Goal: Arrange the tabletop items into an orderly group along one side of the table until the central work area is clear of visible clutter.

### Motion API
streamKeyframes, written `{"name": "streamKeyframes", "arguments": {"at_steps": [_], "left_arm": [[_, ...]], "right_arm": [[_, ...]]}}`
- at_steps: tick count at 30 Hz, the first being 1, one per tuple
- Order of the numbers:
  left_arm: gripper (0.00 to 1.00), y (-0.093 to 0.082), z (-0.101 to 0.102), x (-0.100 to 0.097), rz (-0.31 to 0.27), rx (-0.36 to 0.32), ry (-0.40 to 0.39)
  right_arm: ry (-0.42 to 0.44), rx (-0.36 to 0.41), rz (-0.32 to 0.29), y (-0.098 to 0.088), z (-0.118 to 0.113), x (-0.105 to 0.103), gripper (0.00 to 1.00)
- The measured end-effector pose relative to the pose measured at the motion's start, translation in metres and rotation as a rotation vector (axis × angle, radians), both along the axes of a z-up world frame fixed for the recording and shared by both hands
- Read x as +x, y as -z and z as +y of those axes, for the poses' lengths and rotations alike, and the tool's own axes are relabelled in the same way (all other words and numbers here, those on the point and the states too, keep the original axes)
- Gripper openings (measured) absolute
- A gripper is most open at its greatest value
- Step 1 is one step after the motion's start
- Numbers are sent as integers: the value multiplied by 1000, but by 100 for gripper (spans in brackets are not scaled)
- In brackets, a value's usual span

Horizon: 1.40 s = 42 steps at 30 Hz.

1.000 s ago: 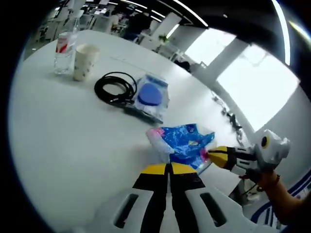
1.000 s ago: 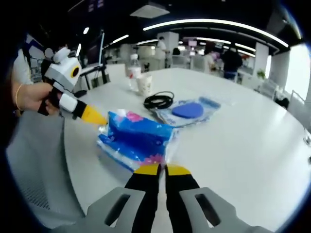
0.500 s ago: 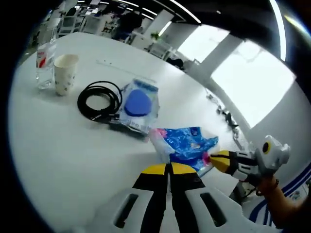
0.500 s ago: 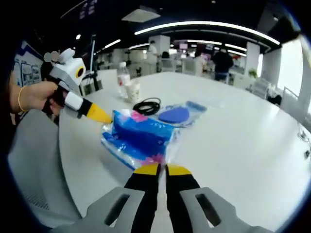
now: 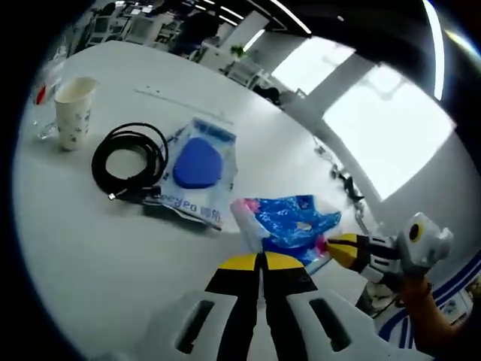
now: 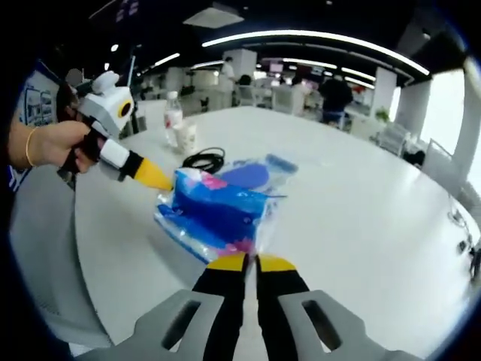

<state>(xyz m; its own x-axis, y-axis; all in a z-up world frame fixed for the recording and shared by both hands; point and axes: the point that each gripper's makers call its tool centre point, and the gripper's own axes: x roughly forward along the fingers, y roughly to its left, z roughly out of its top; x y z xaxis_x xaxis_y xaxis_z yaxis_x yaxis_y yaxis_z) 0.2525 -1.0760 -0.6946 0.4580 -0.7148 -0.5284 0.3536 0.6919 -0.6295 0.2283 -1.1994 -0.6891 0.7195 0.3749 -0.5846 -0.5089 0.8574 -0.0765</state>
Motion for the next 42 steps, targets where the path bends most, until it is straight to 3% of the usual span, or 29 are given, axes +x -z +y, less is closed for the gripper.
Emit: {"name": "streamKeyframes", "arguments": {"at_steps": [15,31,42], "left_arm": [[0,-1,-23,45,18,-120,-68],[0,17,-53,87,28,-272,-149],[0,31,-64,109,53,-345,-217]], "right_arm": [[39,-47,-32,-4,-22,35,1],[129,-70,-63,8,-52,73,1],[190,-16,-91,17,-69,102,0]]}}
